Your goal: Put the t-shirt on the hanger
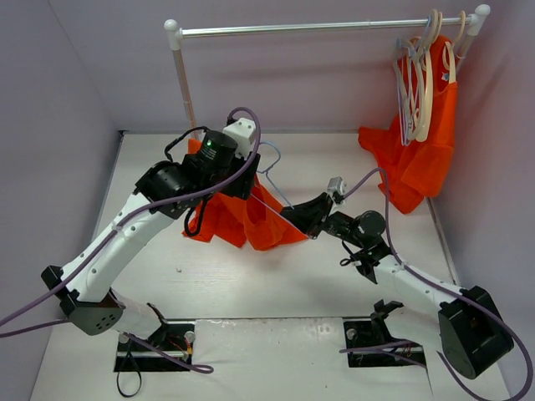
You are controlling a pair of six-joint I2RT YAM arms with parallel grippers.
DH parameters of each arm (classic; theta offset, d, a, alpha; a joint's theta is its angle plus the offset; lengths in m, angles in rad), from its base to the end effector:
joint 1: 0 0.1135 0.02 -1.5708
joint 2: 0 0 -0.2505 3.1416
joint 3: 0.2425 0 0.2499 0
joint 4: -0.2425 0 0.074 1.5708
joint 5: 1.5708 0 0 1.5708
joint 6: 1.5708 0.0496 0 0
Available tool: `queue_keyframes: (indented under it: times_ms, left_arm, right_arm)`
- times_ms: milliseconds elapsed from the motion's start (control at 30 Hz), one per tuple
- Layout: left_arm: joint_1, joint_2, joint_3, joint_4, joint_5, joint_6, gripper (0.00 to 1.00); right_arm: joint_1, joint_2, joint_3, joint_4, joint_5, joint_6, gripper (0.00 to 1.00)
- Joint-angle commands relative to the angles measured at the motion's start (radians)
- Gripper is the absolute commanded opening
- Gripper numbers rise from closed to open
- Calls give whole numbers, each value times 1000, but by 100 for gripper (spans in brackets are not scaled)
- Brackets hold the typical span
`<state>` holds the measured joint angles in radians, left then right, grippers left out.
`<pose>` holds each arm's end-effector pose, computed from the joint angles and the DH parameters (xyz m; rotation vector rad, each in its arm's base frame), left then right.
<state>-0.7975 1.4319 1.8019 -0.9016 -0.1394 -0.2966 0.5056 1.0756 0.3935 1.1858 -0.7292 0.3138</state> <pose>0.2116 -0.2069 0.4428 0.4469 2.0912 -0.5084 0.1802 0.1375 0.2811 -0.7927 1.0015 1.0990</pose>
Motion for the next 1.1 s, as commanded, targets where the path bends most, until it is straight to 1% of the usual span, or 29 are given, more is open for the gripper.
queue_keyframes:
  times_ms: [0, 67, 200, 300, 333, 367, 400, 433, 467, 533, 567, 600, 633, 667, 767, 800, 900, 933, 967, 1067]
  left_arm:
    - [-2, -92, 27, 23, -23, 57, 48]
    - [0, -117, 21, 32, -61, 92, 48]
    - [9, -191, -27, 73, -81, 194, 51]
    - [50, -192, -21, 66, -78, 269, 52]
    - [73, -194, -41, 69, -56, 299, 52]
    - [102, -194, -47, 69, 33, 336, 52]
    - [138, -188, -52, 63, 78, 352, 53]
    - [212, -183, -64, 63, 122, 379, 54]
    - [246, -173, -71, 59, 209, 401, 54]
    - [309, -163, -99, 67, 265, 465, 55]
    - [325, -156, -107, 69, 340, 497, 55]
    - [337, -153, -111, 73, 368, 554, 55]
    - [365, -149, -133, 79, 433, 589, 55]
    - [376, -151, -145, 85, 469, 629, 56]
    - [399, -177, -209, 144, 556, 763, 57]
    - [399, -188, -226, 185, 569, 802, 57]
    - [399, -238, -305, 253, 630, 861, 58]
    - [399, -254, -334, 280, 632, 867, 58]
    - [397, -283, -395, 334, 627, 876, 58]
    - [397, -317, -456, 415, 601, 892, 58]
  right_arm:
    - [5, 47, 4, 383, 1, -2, 0]
    - [5, 70, 2, 405, -6, 4, 0]
    - [5, 118, 7, 448, -24, 11, 0]
    - [5, 132, 15, 449, -38, 11, 0]
    - [5, 133, 18, 449, -41, 13, 0]
    - [4, 135, 19, 449, -47, 13, 0]
    - [5, 133, 22, 446, -52, 11, 0]
    - [5, 136, 28, 445, -53, 11, 0]
    - [4, 138, 30, 442, -59, 10, 0]
    - [4, 141, 39, 437, -67, 10, 0]
    - [5, 145, 44, 434, -73, 11, 0]
    - [4, 147, 47, 433, -75, 14, 0]
    - [4, 149, 51, 433, -78, 16, 0]
    - [2, 150, 54, 429, -79, 19, 0]
    - [4, 146, 62, 414, -93, 18, 0]
    - [4, 142, 64, 408, -95, 16, 0]
    - [4, 130, 64, 385, -93, 4, 0]
    - [4, 129, 64, 380, -93, 2, 0]
    - [4, 127, 64, 380, -93, 4, 0]
    - [5, 130, 70, 380, -99, 7, 0]
